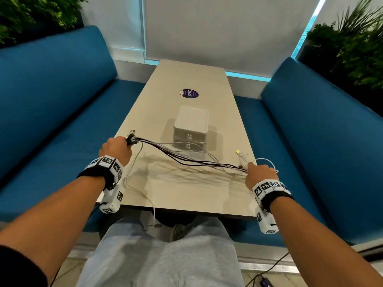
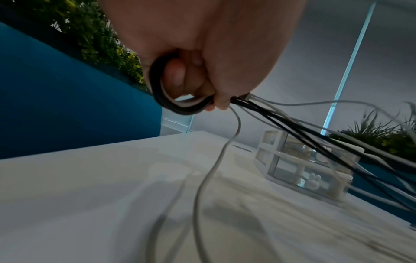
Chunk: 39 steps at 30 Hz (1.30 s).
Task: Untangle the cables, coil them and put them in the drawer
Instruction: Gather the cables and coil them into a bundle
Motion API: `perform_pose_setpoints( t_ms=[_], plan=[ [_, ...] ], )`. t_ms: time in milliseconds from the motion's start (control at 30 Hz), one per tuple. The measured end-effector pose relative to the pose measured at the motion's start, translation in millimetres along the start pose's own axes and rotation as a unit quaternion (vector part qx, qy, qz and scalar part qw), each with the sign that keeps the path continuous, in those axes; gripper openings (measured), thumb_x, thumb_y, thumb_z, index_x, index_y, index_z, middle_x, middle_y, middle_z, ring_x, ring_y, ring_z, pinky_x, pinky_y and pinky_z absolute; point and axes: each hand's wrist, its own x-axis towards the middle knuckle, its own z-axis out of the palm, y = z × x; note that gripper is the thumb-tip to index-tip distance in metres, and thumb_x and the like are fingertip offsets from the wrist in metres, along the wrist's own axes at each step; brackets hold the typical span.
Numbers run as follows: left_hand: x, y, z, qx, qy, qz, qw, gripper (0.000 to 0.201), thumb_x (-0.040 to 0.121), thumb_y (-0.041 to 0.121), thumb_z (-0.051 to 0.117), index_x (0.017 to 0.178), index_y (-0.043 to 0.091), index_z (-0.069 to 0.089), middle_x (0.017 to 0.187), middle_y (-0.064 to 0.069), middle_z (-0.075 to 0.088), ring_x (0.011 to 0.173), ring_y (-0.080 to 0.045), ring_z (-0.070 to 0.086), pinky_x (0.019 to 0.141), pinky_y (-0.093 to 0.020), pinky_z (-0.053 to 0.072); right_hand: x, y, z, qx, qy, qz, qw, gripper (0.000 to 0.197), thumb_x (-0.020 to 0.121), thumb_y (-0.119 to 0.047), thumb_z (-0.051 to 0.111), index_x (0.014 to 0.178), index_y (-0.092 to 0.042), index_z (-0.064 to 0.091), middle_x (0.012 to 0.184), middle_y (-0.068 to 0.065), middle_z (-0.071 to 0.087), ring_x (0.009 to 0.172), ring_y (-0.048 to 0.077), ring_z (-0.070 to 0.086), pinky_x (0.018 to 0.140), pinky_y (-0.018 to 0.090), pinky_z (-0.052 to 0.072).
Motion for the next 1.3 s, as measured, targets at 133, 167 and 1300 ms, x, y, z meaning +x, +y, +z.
perform_pose_setpoints(
  t_ms=[133,167,1300],
  plan=[
    [4,1,-3,-0.007,0.015,-0.001,1.0,0.029,0.097,0.031,0.053,0.082,0.007,0.054,0.078,-0.015,0.055,0.07,-0.037,0.055,0.06,-0.037,0.045,3,11,1,-0.058,0.021,0.006,0.998,0.044,0.094,-0.055,0.046,0.108,-0.018,0.066,0.108,0.007,0.065,0.107,0.029,0.056,0.091,0.04,0.047],
    [4,1,-4,-0.009,0.015,-0.001,1.0,0.029,0.097,0.031,0.054,0.081,0.007,0.053,0.078,-0.015,0.054,0.07,-0.037,0.054,0.06,-0.037,0.045,4,14,3,-0.064,0.028,0.006,0.998,0.039,0.095,-0.049,0.047,0.109,-0.018,0.066,0.11,0.006,0.065,0.107,0.029,0.056,0.092,0.041,0.047],
    [-22,88,-14,0.056,-0.123,0.199,0.971,0.033,0.094,0.043,0.06,0.086,0.011,0.059,0.068,-0.003,0.05,0.061,-0.024,0.053,0.054,-0.03,0.039,-32,-59,-58,0.387,0.166,-0.207,0.883,0.088,0.075,-0.075,0.057,0.144,-0.024,0.037,0.132,0.0,0.039,0.125,0.018,0.038,0.108,0.04,0.038]
  ],
)
